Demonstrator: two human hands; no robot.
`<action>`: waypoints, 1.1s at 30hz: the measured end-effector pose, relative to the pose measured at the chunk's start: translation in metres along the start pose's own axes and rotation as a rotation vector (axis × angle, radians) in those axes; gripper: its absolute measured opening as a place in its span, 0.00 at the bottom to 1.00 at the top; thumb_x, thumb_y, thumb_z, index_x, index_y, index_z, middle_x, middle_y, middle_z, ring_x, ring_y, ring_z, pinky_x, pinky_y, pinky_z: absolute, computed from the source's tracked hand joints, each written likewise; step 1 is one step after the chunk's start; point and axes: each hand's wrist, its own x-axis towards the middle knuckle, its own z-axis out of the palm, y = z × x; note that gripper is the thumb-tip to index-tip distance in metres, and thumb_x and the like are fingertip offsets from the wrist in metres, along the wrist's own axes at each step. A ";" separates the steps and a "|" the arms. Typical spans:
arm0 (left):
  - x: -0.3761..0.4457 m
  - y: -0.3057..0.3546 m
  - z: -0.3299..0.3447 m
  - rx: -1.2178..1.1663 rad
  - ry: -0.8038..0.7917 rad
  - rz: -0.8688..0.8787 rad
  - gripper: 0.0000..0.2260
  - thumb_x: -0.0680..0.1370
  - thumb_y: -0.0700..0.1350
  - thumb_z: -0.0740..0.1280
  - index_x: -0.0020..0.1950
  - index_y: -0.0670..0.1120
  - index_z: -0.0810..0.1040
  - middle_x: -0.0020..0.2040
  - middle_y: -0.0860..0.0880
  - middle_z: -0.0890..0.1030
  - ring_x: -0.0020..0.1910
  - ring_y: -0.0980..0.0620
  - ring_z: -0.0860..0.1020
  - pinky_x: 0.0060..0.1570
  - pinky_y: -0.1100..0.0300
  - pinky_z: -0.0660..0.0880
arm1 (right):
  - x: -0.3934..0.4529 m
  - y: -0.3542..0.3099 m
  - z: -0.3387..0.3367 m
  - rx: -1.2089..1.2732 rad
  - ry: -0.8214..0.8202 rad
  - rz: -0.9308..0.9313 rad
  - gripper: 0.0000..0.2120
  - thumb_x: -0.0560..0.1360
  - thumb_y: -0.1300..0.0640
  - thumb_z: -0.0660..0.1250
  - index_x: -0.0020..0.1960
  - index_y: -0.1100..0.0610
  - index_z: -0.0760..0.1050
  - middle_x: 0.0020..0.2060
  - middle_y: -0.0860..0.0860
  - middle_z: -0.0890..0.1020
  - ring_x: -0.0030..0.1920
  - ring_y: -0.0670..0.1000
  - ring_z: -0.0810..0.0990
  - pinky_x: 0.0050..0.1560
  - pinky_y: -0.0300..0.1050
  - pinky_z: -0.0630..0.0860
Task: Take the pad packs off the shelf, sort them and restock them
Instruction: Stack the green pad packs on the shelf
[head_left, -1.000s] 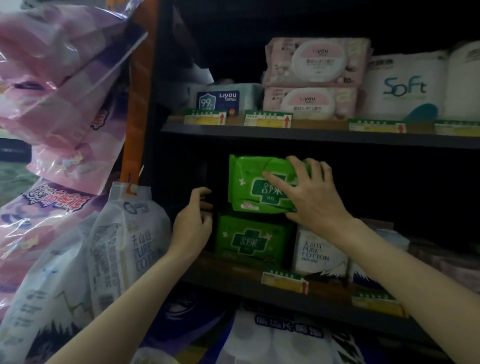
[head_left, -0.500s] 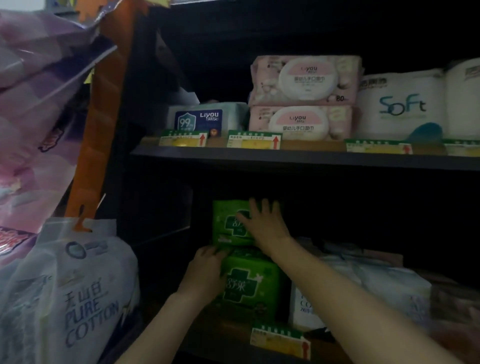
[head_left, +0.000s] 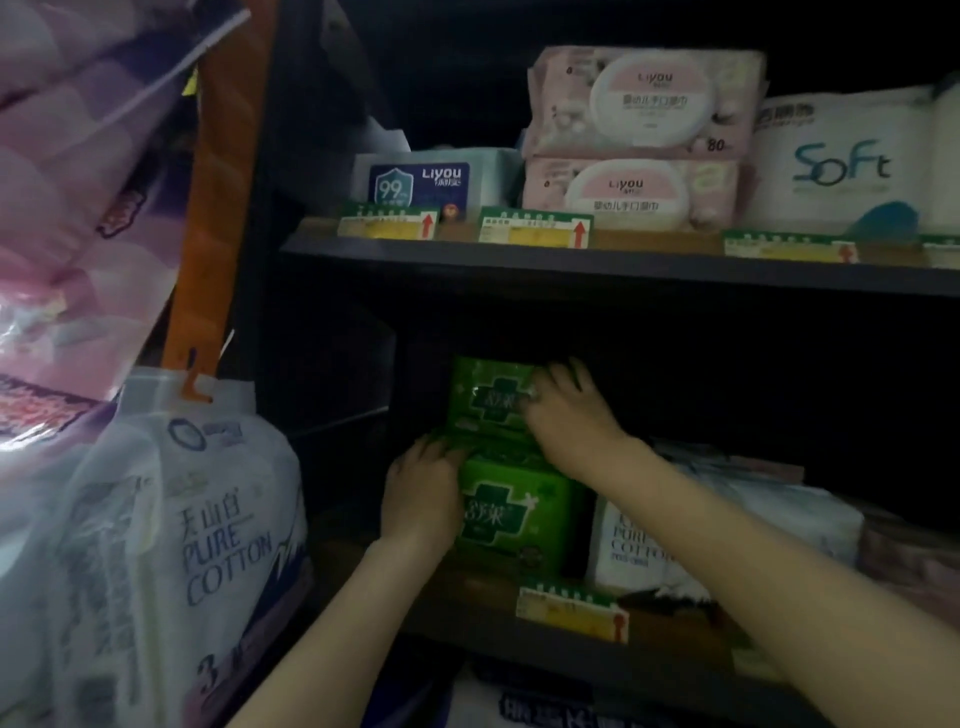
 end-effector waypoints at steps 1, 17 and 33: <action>-0.011 0.003 -0.001 -0.063 0.101 -0.003 0.24 0.78 0.40 0.62 0.74 0.49 0.62 0.73 0.49 0.64 0.73 0.49 0.59 0.70 0.53 0.58 | -0.015 -0.002 -0.007 0.042 0.053 -0.031 0.23 0.76 0.58 0.62 0.71 0.57 0.64 0.70 0.59 0.62 0.70 0.60 0.59 0.73 0.59 0.47; -0.296 -0.038 0.040 -0.192 0.169 0.245 0.09 0.72 0.39 0.60 0.51 0.43 0.75 0.52 0.42 0.76 0.50 0.45 0.70 0.49 0.54 0.64 | -0.290 -0.193 0.089 0.697 0.074 -0.641 0.10 0.70 0.60 0.64 0.48 0.60 0.81 0.52 0.59 0.80 0.55 0.61 0.78 0.57 0.55 0.72; -0.469 -0.071 0.197 0.221 -1.367 0.225 0.29 0.79 0.42 0.60 0.77 0.44 0.52 0.77 0.48 0.53 0.75 0.50 0.55 0.71 0.55 0.57 | -0.445 -0.334 0.272 0.663 -1.294 -0.476 0.31 0.79 0.65 0.57 0.77 0.53 0.48 0.76 0.58 0.44 0.75 0.62 0.45 0.72 0.58 0.49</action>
